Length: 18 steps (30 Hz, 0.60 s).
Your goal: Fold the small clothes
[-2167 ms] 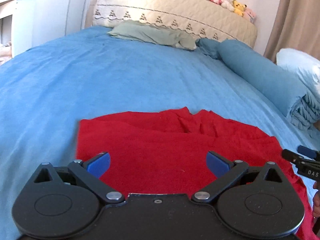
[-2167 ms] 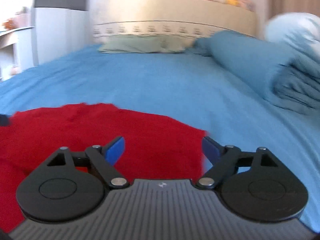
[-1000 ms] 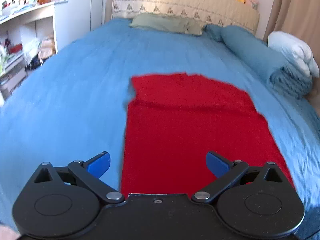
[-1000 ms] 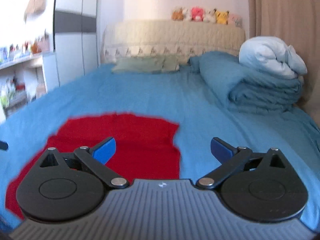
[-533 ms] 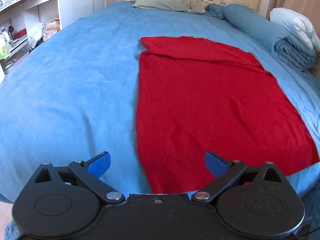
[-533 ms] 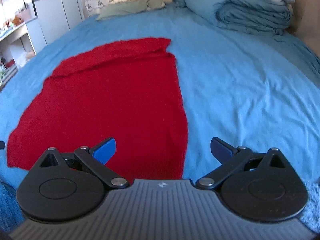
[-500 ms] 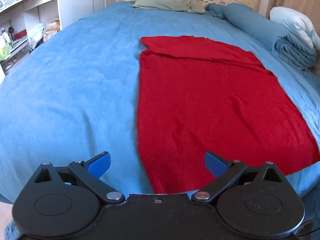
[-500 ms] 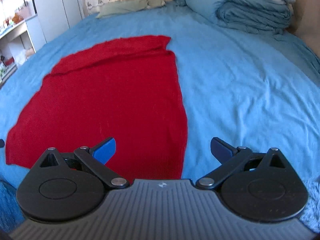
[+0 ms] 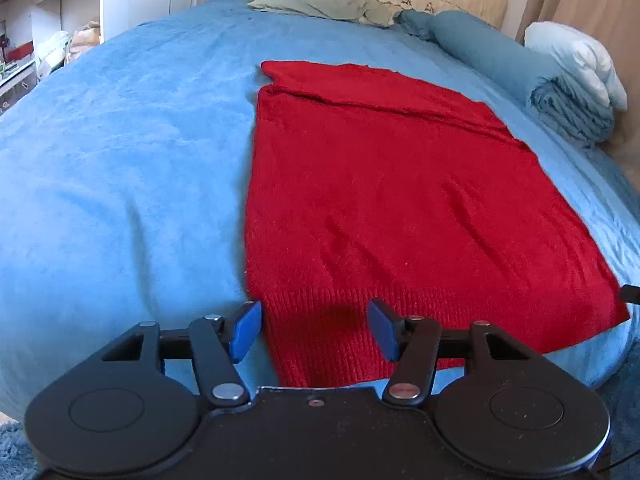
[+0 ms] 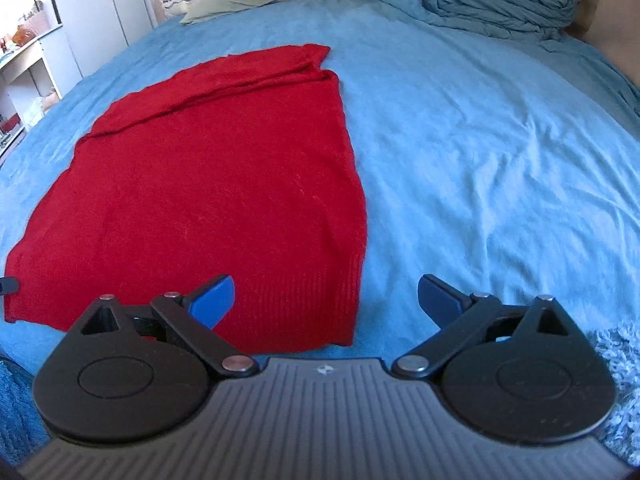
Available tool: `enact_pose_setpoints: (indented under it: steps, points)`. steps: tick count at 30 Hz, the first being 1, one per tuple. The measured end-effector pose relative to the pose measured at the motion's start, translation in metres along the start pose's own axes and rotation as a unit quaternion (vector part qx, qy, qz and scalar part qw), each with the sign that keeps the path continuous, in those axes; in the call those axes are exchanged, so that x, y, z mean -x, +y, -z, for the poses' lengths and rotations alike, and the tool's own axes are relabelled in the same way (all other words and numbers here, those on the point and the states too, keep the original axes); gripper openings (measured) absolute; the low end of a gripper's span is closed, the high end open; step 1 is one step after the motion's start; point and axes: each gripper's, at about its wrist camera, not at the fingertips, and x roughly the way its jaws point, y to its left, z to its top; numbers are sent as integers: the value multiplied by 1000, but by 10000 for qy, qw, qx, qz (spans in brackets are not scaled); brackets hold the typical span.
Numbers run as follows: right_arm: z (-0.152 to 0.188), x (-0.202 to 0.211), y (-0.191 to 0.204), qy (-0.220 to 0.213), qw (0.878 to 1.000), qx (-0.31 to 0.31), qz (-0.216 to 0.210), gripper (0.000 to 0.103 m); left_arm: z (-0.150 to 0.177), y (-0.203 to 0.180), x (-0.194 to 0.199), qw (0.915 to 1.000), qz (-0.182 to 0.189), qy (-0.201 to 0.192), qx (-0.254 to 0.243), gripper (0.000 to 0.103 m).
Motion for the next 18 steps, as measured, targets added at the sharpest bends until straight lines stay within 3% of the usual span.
enact_pose_setpoints:
  steps: [7,9,12,15,18]
  points:
    - [4,-14,-11,303,9990,-331,33,102,3,-2,-6,9997,-201,124,-64,62]
    - [5,-19,-13,425,9982,-412,-64,93,3,-2,-8,9996,-213,175,-84,62]
    - [6,-22,-9,470,9982,-358,-66,87,5,0,-10,9997,-168,199,6,61]
    - [7,-22,-6,454,9985,-269,-139,77,6,1,-10,9995,-135,272,99,54]
    - [7,-21,-4,446,9986,-214,-202,68,6,2,-11,9992,-133,346,133,39]
